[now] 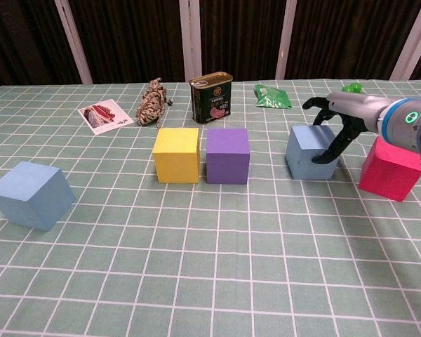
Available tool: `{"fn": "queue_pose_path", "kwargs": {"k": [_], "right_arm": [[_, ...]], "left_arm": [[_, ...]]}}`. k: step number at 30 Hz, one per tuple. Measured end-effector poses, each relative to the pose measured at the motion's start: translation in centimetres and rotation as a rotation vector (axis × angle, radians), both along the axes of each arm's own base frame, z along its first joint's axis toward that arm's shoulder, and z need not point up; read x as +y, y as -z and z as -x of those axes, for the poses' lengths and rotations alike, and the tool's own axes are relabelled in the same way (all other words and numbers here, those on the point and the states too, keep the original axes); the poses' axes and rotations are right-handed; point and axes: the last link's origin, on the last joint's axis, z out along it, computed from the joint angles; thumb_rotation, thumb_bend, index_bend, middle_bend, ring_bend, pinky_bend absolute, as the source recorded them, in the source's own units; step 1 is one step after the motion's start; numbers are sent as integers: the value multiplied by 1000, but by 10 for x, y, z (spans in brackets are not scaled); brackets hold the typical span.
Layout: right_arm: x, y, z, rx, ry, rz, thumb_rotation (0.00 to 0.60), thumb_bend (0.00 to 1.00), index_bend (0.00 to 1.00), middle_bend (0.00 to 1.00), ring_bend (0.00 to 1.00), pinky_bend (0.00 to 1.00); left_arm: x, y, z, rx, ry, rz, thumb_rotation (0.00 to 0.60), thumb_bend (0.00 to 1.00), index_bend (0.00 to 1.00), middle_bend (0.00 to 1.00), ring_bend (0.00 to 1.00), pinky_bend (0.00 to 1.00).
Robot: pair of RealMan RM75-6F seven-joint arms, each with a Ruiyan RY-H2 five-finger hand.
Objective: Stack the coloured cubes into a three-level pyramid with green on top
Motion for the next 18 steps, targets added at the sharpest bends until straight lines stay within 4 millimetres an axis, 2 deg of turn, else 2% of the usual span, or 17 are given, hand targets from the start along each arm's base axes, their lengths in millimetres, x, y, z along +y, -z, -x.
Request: {"fn": "queue_pose_path", "kwargs": {"k": [11,18], "right_arm": [[3,1,-2,-13,-17,10,600,251,0,389,254,0],[8,2,-10,-36,-47,11,600,251,0,397,261,0]], "left_arm": [[-1,1,-1,1,1,2,600,151,0,0,0,14],[-1,0,-1,-2,4,-2,600,151,0,0,0,14]]}}
